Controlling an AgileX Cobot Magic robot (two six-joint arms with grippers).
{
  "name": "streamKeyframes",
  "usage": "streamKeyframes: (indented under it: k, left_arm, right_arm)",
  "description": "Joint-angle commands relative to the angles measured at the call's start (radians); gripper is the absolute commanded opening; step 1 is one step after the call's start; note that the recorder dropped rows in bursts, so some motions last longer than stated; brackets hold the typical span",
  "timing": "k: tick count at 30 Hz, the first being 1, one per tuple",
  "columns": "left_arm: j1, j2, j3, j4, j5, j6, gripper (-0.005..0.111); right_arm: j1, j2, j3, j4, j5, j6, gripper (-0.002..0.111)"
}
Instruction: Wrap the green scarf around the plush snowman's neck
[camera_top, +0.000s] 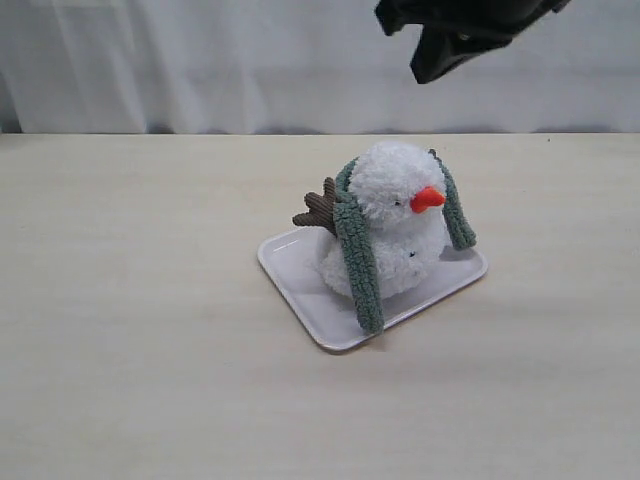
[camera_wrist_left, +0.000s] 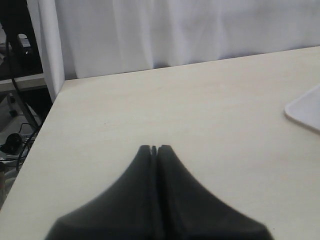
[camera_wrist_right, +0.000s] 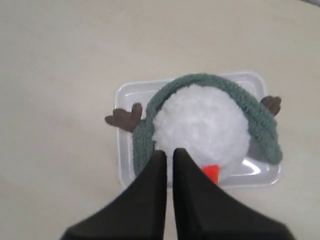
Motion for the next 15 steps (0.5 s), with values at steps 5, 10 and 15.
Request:
streamKeyframes:
  k: [5, 10, 15]
  left_arm:
    - [-0.006, -0.002, 0.002, -0.003, -0.012, 0.000, 0.000]
    - [-0.006, -0.002, 0.002, -0.003, -0.012, 0.000, 0.000]
    - [-0.006, -0.002, 0.002, -0.003, -0.012, 0.000, 0.000]
  right_arm:
    - [-0.286, -0.119, 0.418, 0.380, -0.159, -0.346, 0.004]
    - [-0.323, -0.141, 0.672, 0.493, -0.622, -0.366, 0.004]
    - [-0.321, -0.115, 0.767, 0.470, -0.742, -0.421, 0.004]
